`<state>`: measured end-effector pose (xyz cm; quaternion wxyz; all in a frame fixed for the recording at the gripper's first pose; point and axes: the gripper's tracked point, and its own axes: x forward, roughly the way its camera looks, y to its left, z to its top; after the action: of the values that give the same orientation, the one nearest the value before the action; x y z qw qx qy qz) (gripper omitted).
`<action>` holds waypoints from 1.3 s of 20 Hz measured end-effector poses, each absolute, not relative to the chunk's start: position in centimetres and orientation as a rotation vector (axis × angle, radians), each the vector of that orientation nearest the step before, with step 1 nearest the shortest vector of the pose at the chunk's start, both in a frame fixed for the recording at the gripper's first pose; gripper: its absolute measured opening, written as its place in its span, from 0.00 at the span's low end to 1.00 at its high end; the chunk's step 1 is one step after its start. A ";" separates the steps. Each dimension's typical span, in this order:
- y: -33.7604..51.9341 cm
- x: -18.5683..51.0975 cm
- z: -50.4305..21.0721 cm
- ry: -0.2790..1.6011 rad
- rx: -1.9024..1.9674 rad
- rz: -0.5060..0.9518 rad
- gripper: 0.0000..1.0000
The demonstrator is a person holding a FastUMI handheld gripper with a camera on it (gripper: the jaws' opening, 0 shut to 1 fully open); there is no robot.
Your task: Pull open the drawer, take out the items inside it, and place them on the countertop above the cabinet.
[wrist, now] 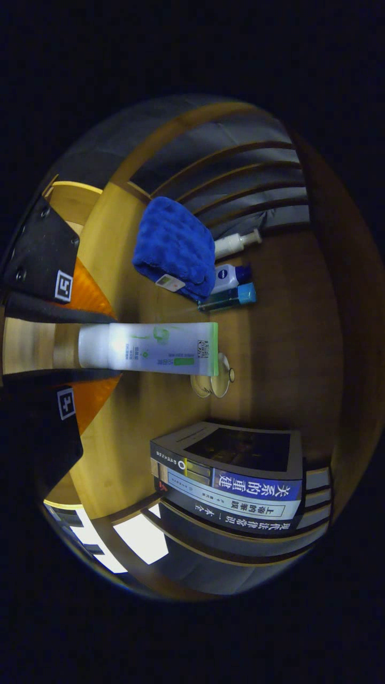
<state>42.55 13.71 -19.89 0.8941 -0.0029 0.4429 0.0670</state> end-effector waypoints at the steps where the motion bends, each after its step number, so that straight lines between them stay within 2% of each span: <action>1: 13.7 42.1 -20.7 0.957 -0.013 0.141 0.45; 6: 13.6 40.5 -23.8 1.074 -0.016 0.115 0.45; 12: 13.0 41.4 -23.7 1.027 -0.055 0.090 0.57; 13: 12.7 41.5 -23.7 1.020 -0.067 0.087 0.74; 17: 12.7 41.8 -22.5 0.970 -0.055 0.089 1.00; 26: 18.2 39.5 -12.4 0.693 0.045 0.225 1.00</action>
<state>39.51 18.24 -12.39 0.9342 0.0222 0.3387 0.1099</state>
